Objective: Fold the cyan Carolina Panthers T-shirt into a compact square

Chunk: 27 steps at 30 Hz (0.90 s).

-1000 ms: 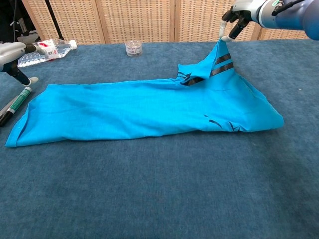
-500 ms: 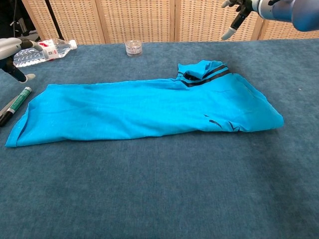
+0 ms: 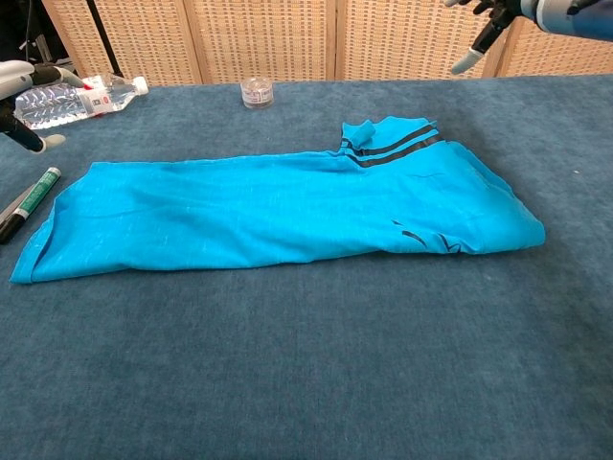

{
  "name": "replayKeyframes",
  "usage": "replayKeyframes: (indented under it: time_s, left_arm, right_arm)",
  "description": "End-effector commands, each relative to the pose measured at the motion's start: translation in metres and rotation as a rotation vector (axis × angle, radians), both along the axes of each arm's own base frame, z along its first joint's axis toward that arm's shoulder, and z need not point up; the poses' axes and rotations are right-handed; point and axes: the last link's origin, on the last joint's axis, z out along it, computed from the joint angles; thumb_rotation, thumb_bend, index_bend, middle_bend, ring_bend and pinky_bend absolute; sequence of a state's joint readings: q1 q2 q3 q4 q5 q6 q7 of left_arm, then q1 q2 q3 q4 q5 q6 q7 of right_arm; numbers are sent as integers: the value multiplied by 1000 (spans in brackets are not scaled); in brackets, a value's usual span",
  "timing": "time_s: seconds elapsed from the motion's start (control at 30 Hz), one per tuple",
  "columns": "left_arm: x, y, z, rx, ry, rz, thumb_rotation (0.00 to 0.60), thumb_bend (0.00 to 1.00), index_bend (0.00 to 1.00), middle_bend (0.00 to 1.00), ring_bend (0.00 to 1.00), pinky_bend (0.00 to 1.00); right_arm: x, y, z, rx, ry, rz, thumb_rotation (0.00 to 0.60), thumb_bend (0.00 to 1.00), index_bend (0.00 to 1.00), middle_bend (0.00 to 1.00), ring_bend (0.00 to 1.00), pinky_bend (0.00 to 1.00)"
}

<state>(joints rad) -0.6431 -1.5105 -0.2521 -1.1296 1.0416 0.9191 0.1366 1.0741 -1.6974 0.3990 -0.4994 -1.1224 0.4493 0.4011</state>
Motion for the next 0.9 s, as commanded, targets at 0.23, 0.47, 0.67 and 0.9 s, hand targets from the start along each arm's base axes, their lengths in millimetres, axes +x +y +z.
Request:
replayKeyframes:
  time_s: [0.23,0.47,0.67,0.9]
  left_arm:
    - [-7,-30,14,-36,-16,-35,600,411,0,0,0,0]
    - [-14,-60,16,-103,-25,-74,600,411,0,0,0,0]
    - [-24,-90,19,-132,-57,-95,600,410,0,0,0,0]
    - [-37,-122,20,-152,-95,-112,600,410,0,0,0,0]
  right_arm:
    - [-53,107,55,16,41,94,600,0,0,0,0,0]
    - [-75,168,73,-4,57,110,600,0,0,0,0,0]
    - [-99,213,85,-50,87,104,600,0,0,0,0,0]
    - [-117,258,91,-147,75,106,600,0,0,0,0,0]
